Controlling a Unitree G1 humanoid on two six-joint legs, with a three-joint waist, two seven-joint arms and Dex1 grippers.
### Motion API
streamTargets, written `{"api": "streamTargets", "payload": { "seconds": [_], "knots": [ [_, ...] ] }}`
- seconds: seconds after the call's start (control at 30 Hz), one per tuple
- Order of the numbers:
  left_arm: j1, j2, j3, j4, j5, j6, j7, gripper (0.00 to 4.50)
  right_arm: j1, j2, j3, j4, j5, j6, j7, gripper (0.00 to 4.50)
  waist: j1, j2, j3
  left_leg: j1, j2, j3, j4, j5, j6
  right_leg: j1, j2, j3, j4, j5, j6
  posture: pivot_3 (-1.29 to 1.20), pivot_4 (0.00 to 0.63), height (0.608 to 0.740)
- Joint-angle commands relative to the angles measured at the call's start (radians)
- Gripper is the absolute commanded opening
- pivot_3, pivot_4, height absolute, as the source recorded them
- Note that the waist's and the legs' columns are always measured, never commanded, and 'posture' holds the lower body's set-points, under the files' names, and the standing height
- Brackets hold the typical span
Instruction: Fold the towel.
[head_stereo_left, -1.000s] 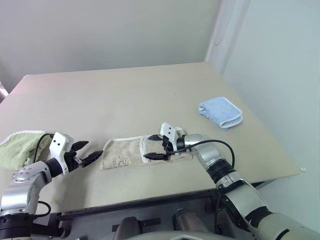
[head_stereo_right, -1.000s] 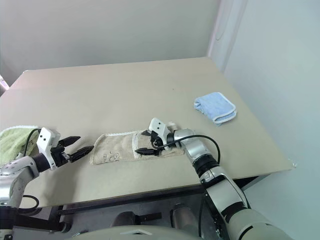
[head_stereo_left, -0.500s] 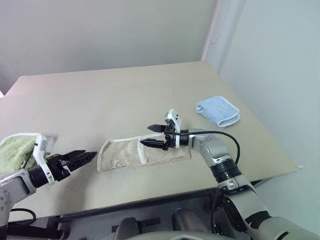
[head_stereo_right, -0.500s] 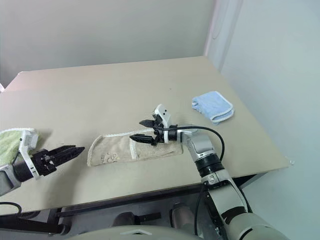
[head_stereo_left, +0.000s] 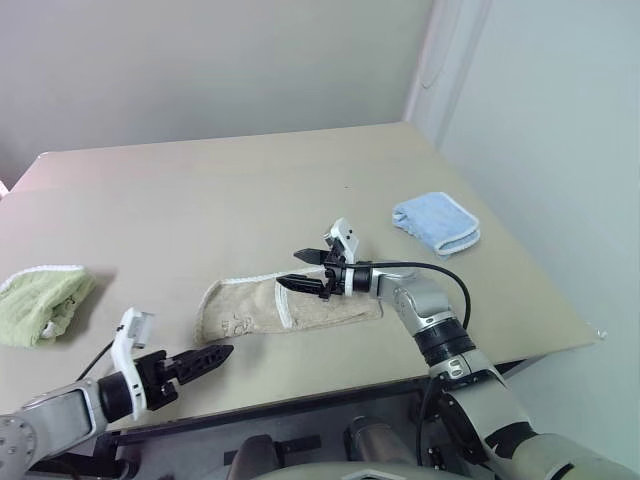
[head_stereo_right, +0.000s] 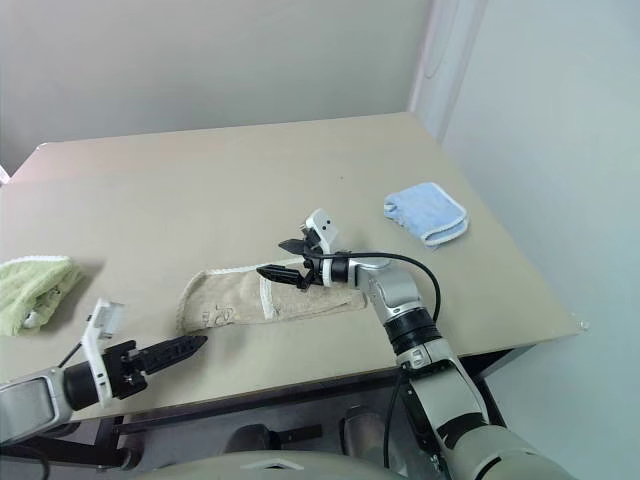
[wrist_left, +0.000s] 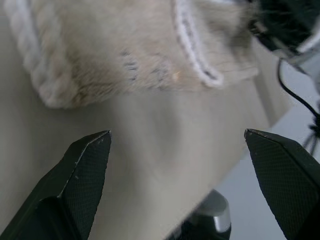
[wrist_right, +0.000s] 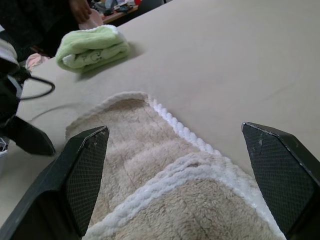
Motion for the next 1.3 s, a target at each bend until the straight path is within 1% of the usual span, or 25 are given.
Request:
{"api": "streamTargets", "payload": {
  "seconds": [0.03, 0.27, 0.43, 0.53, 0.63, 0.77, 0.97, 1.1, 1.23, 1.27, 1.3],
  "knots": [
    [-0.021, -0.036, 0.002, 0.028, -0.045, -0.030, 0.111, 4.50, -0.030, 0.005, -0.013, -0.004, -0.005, -0.029, -0.011, 4.44, 0.002, 0.001, 0.000, 0.000, 0.000, 0.000, 0.000, 0.000, 0.000, 0.002, 0.000, 0.000, 0.000, 0.000, 0.000, 0.00, 0.000, 0.740],
    [-0.047, -0.071, 0.020, 0.104, -0.130, -0.089, 0.268, 4.50, -0.028, 0.001, -0.012, -0.005, -0.014, -0.032, -0.012, 4.44, 0.002, 0.003, -0.001, 0.003, 0.000, -0.002, 0.001, 0.000, 0.000, 0.002, 0.000, -0.001, 0.000, 0.000, 0.000, 0.00, 0.000, 0.740],
    [-0.069, -0.065, 0.037, 0.159, -0.155, -0.134, 0.338, 4.50, -0.032, -0.008, -0.013, -0.002, -0.016, -0.036, -0.008, 4.44, -0.003, 0.004, -0.001, 0.005, 0.000, -0.003, 0.001, -0.002, -0.003, 0.001, 0.000, -0.002, -0.001, 0.001, -0.001, 0.00, 0.000, 0.740],
    [-0.084, -0.032, 0.036, 0.220, -0.159, -0.134, 0.352, 4.50, -0.035, -0.011, -0.015, -0.002, -0.014, -0.036, -0.007, 4.44, -0.005, 0.005, -0.001, 0.006, 0.000, -0.003, 0.001, -0.002, -0.004, 0.001, 0.000, -0.002, -0.001, 0.001, -0.002, 0.00, 0.000, 0.740],
    [-0.087, -0.006, 0.031, 0.241, -0.134, -0.141, 0.329, 4.50, -0.038, -0.012, -0.012, 0.005, -0.019, -0.047, -0.009, 4.44, -0.009, 0.007, -0.002, 0.007, 0.000, -0.005, 0.000, -0.002, -0.004, 0.000, 0.001, -0.004, -0.001, 0.001, -0.002, 0.00, 0.000, 0.740],
    [-0.121, -0.018, 0.036, 0.271, -0.174, -0.162, 0.360, 4.50, -0.045, -0.007, -0.010, 0.014, -0.023, -0.056, -0.009, 4.44, -0.016, 0.009, -0.001, 0.008, 0.000, -0.005, 0.000, -0.002, -0.004, 0.000, 0.000, -0.004, -0.001, 0.001, -0.002, 0.00, 0.000, 0.740],
    [-0.122, -0.012, 0.006, 0.237, -0.232, -0.142, 0.338, 4.50, -0.047, -0.009, -0.011, 0.017, -0.026, -0.063, -0.007, 4.44, -0.026, 0.010, -0.001, 0.008, 0.000, -0.006, -0.001, -0.002, -0.004, 0.000, 0.000, -0.005, -0.002, 0.001, -0.002, 0.00, 0.000, 0.740],
    [-0.141, 0.000, 0.008, 0.280, -0.307, -0.140, 0.365, 4.50, -0.050, -0.014, -0.014, 0.026, -0.033, -0.067, -0.011, 4.44, -0.025, 0.010, -0.001, 0.005, -0.001, -0.006, 0.000, -0.002, -0.004, -0.001, 0.000, -0.005, -0.003, 0.002, -0.002, 0.00, 0.000, 0.740],
    [-0.137, -0.005, -0.010, 0.280, -0.341, -0.148, 0.390, 4.50, -0.050, -0.012, -0.016, 0.029, -0.034, -0.071, -0.015, 4.44, -0.022, 0.010, -0.001, 0.000, -0.002, -0.006, -0.002, 0.000, 0.000, -0.004, -0.001, -0.004, -0.001, 0.002, -0.002, 0.00, 0.000, 0.740],
    [-0.136, -0.008, -0.017, 0.278, -0.339, -0.151, 0.396, 4.10, -0.050, -0.012, -0.017, 0.030, -0.034, -0.073, -0.016, 4.50, -0.021, 0.010, -0.001, 0.000, -0.002, -0.006, -0.003, 0.000, 0.000, -0.004, -0.001, -0.004, -0.001, 0.002, -0.002, 0.00, 0.000, 0.740],
    [-0.135, -0.012, -0.022, 0.276, -0.338, -0.155, 0.400, 3.88, -0.050, -0.011, -0.016, 0.032, -0.035, -0.074, -0.017, 4.50, -0.020, 0.010, -0.001, 0.000, -0.003, -0.006, -0.005, 0.000, 0.000, -0.004, -0.001, -0.004, 0.000, 0.002, -0.002, 0.00, 0.000, 0.740]
  ]
}}
